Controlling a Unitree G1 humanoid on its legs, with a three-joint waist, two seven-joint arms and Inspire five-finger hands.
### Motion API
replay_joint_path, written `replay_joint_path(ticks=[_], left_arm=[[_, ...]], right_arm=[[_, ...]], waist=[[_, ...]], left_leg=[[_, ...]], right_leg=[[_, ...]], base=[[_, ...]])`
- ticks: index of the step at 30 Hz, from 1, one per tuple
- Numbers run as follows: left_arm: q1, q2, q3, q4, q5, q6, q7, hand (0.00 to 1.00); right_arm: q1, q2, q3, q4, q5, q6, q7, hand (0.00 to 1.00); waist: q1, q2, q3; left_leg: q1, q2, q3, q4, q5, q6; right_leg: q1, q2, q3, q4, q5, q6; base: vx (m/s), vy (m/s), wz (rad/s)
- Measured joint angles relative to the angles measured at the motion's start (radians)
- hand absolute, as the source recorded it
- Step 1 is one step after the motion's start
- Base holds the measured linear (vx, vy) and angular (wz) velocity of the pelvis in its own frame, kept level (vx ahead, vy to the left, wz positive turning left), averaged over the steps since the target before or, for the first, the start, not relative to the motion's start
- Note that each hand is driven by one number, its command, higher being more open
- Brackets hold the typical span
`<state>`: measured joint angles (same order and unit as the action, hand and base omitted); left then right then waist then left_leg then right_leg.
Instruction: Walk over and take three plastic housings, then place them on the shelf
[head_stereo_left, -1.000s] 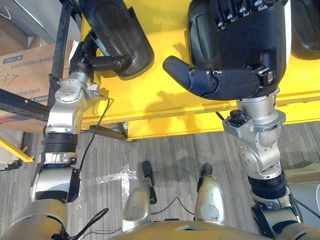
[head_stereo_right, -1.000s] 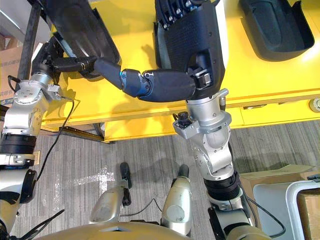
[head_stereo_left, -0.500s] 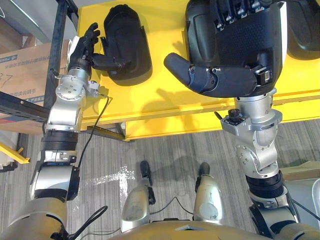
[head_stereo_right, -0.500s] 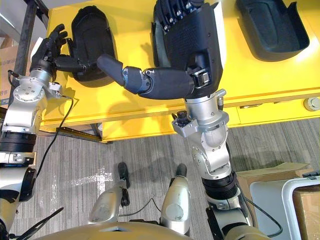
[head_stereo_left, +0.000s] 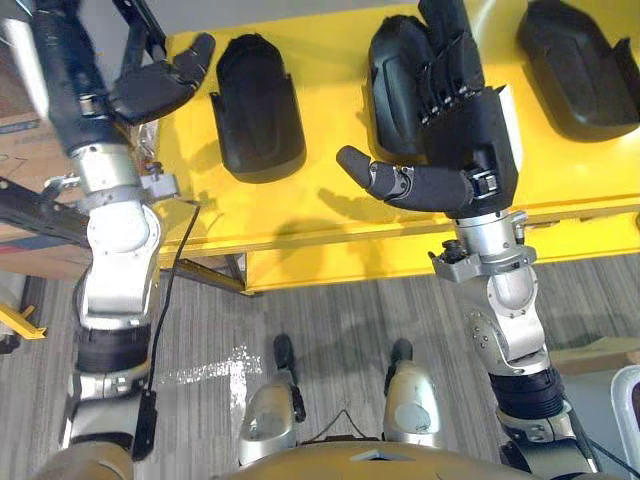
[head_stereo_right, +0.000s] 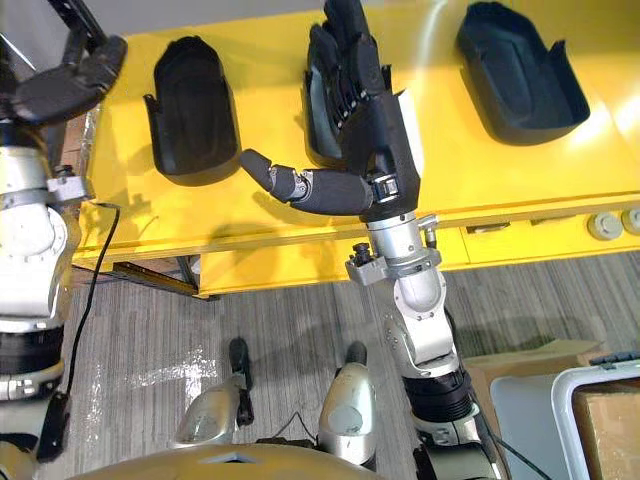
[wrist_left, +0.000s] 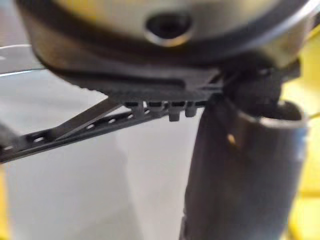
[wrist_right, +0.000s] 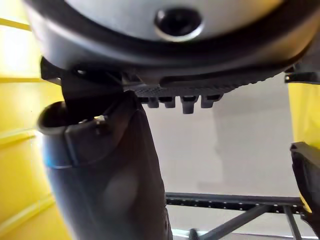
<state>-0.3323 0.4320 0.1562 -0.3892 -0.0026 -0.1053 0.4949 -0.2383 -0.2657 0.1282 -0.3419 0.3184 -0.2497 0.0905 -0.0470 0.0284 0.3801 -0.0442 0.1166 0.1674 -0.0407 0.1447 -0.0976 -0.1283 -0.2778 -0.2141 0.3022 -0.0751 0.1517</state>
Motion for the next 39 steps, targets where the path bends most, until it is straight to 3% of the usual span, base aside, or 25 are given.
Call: replay_joint_path(ticks=[7,15,24,30,39], left_arm=[[0.169,-0.105,-0.009,-0.069,0.048,-0.026,-0.023,1.00],[0.270,-0.175,-0.130,-0.070,-0.038,-0.110,-0.178,1.00],[0.356,-0.240,-0.154,-0.074,-0.076,-0.136,-0.217,1.00],[0.384,-0.249,-0.174,-0.074,-0.084,-0.136,-0.218,1.00],[0.390,-0.261,-0.183,-0.074,-0.079,-0.138,-0.223,1.00]], right_arm=[[-0.003,0.023,0.039,0.104,-0.044,0.092,-0.032,1.00],[-0.039,0.045,0.063,0.156,-0.117,0.113,-0.078,1.00],[-0.062,0.069,0.077,0.234,-0.118,0.140,-0.120,1.00],[-0.072,0.069,0.080,0.233,-0.117,0.162,-0.096,1.00],[-0.077,0.066,0.129,0.233,-0.106,0.163,0.019,1.00]], waist=[[0.022,-0.008,-0.006],[0.040,-0.007,-0.006],[0.048,0.009,0.024],[0.051,0.009,0.051],[0.054,0.011,0.055]], left_leg=[[-0.004,0.002,-0.029,0.004,0.002,0.001],[-0.050,0.006,-0.060,0.025,-0.001,0.000],[-0.070,0.018,-0.069,0.043,-0.003,-0.001],[-0.090,0.020,-0.076,0.062,-0.008,-0.001],[-0.090,0.022,-0.079,0.066,-0.008,-0.001]], right_leg=[[0.052,0.013,-0.028,-0.070,0.032,-0.003],[0.050,0.021,-0.054,-0.100,0.047,-0.005],[0.040,0.032,-0.058,-0.090,0.037,-0.023],[0.025,0.033,-0.057,-0.073,0.031,-0.031],[0.020,0.033,-0.057,-0.058,0.022,-0.037]], base=[[-0.02,0.007,0.12],[0.00,0.006,0.09],[-0.02,-0.004,0.02],[-0.02,-0.003,0.01],[0.00,0.000,0.00]])
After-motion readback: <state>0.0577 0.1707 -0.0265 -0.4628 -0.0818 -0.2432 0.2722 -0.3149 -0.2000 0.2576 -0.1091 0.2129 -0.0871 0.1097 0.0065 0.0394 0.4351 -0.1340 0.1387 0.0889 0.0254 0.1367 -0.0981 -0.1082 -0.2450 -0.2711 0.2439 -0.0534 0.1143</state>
